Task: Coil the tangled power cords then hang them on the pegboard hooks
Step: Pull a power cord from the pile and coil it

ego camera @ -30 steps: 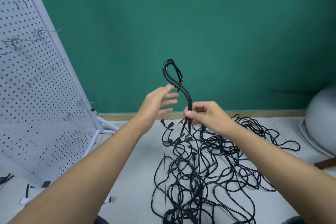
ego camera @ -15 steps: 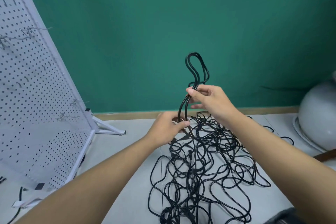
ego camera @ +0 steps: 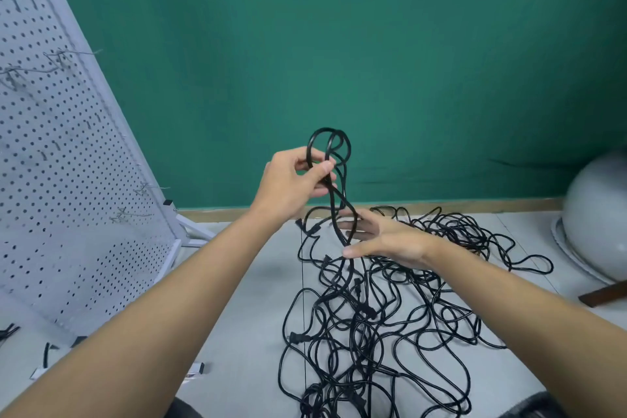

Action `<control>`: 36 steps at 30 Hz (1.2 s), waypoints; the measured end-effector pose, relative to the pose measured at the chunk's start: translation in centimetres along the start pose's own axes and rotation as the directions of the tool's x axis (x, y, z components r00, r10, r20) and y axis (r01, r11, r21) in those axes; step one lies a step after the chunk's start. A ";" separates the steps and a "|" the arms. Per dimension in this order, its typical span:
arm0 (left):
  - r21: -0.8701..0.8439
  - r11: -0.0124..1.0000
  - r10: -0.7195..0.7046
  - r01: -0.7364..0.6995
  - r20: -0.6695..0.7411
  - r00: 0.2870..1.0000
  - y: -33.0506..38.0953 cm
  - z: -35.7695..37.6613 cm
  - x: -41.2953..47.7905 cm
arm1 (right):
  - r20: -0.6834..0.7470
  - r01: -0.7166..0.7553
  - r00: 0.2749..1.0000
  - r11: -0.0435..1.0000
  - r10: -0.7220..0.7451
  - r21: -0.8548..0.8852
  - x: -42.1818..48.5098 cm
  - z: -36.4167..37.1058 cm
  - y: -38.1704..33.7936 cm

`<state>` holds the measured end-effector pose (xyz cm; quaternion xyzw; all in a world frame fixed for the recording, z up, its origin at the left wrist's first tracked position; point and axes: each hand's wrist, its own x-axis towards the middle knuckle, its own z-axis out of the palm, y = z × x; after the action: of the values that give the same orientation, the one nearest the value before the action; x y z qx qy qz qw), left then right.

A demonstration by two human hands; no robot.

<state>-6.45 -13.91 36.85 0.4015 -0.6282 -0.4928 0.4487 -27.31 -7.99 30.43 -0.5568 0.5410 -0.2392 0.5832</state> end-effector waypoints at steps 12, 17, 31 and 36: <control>-0.296 0.952 -0.172 0.077 -0.310 0.935 -1.8 -3.1 1.4 | -0.153 -0.048 0.986 0.989 0.069 0.137 0.3 0.2 0.4; -0.319 0.907 -0.358 0.275 -0.241 0.902 -4.6 -4.2 1.4 | -0.269 0.002 0.962 0.977 0.056 0.213 0.2 -1.3 -0.2; 0.399 0.873 -0.458 0.281 0.471 0.754 -5.7 1.8 -3.5 | -0.304 0.236 0.949 0.820 -0.081 0.521 1.7 1.4 -4.9; 0.226 0.966 -0.211 0.129 0.390 0.896 -6.3 3.6 -3.6 | -0.317 0.302 0.938 0.777 -0.139 0.553 1.8 1.7 -5.8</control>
<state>-8.54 -10.74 29.70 0.3841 -0.7157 -0.5401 0.2202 -23.37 -10.46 34.66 -0.3702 0.4406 -0.5338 0.6196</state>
